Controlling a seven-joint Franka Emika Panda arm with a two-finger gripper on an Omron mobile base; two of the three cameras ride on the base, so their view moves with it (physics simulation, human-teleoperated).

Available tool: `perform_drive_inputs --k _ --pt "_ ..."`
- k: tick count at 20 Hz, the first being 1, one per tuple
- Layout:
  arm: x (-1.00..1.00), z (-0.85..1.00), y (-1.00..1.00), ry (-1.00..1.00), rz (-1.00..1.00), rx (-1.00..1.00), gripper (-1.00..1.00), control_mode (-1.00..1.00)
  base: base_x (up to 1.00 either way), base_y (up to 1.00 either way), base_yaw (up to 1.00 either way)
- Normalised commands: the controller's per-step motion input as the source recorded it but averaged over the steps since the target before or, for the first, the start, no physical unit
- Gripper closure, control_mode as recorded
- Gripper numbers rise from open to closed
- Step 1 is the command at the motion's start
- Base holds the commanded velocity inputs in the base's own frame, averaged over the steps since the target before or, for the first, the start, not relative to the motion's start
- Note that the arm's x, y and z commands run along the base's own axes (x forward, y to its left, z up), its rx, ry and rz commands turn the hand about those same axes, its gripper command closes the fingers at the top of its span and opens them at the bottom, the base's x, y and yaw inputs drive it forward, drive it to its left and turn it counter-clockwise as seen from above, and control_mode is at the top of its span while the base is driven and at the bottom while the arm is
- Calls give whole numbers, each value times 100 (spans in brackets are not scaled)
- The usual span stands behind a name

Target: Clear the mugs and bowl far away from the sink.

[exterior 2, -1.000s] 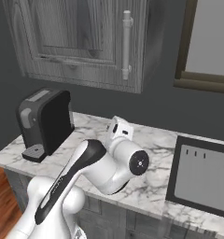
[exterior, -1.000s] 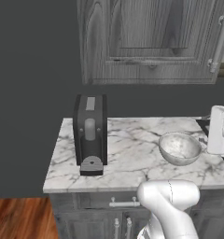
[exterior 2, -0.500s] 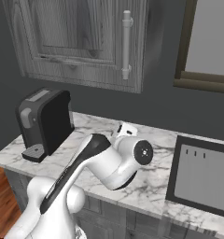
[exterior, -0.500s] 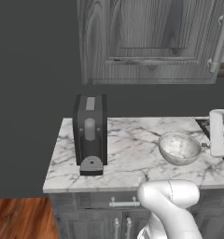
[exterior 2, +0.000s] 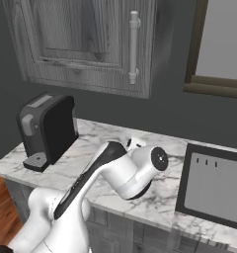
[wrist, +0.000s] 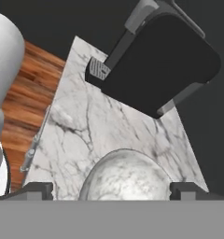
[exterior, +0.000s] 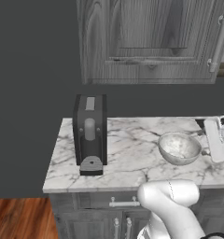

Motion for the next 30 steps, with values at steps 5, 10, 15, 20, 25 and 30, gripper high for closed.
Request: perform_drive_inputs --k 5,10,15,20,25,30 --pt "0 -30 0 10 14 0 -100 -100 0 0 0" --pt "0 -29 0 11 12 0 -100 -100 0 0 0" --pt "4 -28 0 12 9 0 -100 -100 0 0 0" --pt "16 -26 0 11 3 -1 -100 -100 0 0 0" --pt "23 -19 0 9 0 0 -100 -100 0 0 0" --pt "20 -14 -4 7 0 0 -100 -100 0 0 0"
